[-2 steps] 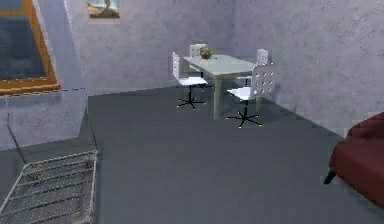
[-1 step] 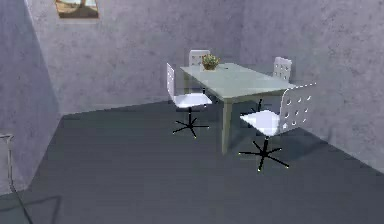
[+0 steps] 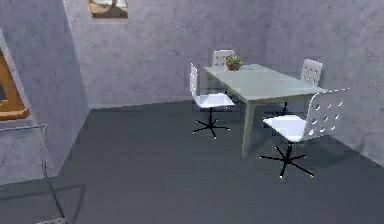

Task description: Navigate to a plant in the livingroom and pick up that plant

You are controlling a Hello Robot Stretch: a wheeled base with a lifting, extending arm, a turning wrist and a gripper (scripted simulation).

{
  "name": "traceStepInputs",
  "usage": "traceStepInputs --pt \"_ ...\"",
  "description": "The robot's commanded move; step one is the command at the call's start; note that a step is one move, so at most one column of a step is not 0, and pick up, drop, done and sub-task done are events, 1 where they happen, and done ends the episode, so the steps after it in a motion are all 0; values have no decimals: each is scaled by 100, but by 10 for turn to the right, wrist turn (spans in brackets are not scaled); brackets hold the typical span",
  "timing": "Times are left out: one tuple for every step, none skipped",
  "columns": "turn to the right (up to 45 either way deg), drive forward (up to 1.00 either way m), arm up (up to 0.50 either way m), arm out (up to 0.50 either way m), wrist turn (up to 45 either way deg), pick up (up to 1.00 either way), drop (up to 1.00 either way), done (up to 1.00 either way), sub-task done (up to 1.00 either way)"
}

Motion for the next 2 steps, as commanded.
traceStepInputs --pt "0 100 0 0 0 0 0 0 0" --pt "-30 0 0 0 0 0 0 0 0"
